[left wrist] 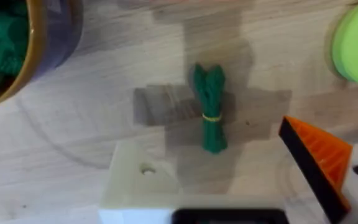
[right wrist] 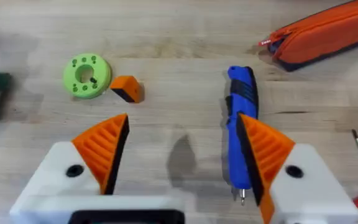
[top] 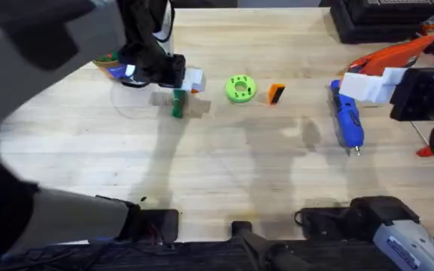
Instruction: Pick up the gripper from the table and insert it into the empty holder that is missing its gripper. Then pick up a screw, insert it into the mounting hole, and use the screwdriver to tighten it. Finally, clean up the table by picking up the vegetable and placing it into the bucket.
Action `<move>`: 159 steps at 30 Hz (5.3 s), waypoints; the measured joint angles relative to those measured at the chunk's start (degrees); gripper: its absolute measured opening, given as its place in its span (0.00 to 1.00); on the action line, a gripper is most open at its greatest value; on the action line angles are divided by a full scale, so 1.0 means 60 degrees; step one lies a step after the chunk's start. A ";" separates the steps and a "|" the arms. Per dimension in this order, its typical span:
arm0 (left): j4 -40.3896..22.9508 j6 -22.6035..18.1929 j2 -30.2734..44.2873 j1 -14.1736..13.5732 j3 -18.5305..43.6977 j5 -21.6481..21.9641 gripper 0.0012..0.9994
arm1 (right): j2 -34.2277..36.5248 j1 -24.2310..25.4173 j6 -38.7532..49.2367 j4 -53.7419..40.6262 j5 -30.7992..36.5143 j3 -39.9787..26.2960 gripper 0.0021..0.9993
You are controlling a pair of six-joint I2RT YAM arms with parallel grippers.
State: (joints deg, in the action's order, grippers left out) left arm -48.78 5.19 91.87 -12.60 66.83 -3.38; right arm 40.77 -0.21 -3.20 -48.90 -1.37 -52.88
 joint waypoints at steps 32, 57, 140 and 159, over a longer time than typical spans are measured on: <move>0.0469 0.0069 0.1717 0.0419 0.0000 0.0029 0.01 | 0.0000 0.0000 0.0000 0.0000 0.0003 0.0000 0.99; -0.1400 0.0528 -0.2934 0.0419 0.1104 0.0029 0.01 | 0.0000 0.0000 -0.0004 -0.0003 0.0004 0.0000 0.99; 0.9122 0.0638 -1.3621 0.1851 -0.9939 -0.1612 0.99 | 0.0000 0.0000 -0.0004 -0.0004 0.0004 0.0000 0.99; 0.9673 0.0641 -1.5258 0.2055 -1.1001 -0.6177 0.99 | 0.0000 0.0000 -0.0004 -0.0004 0.0004 0.0000 0.99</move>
State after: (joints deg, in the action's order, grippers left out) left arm 9.26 9.04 0.32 -0.27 0.82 -40.44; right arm 40.77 -0.21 -3.22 -48.93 -1.34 -52.88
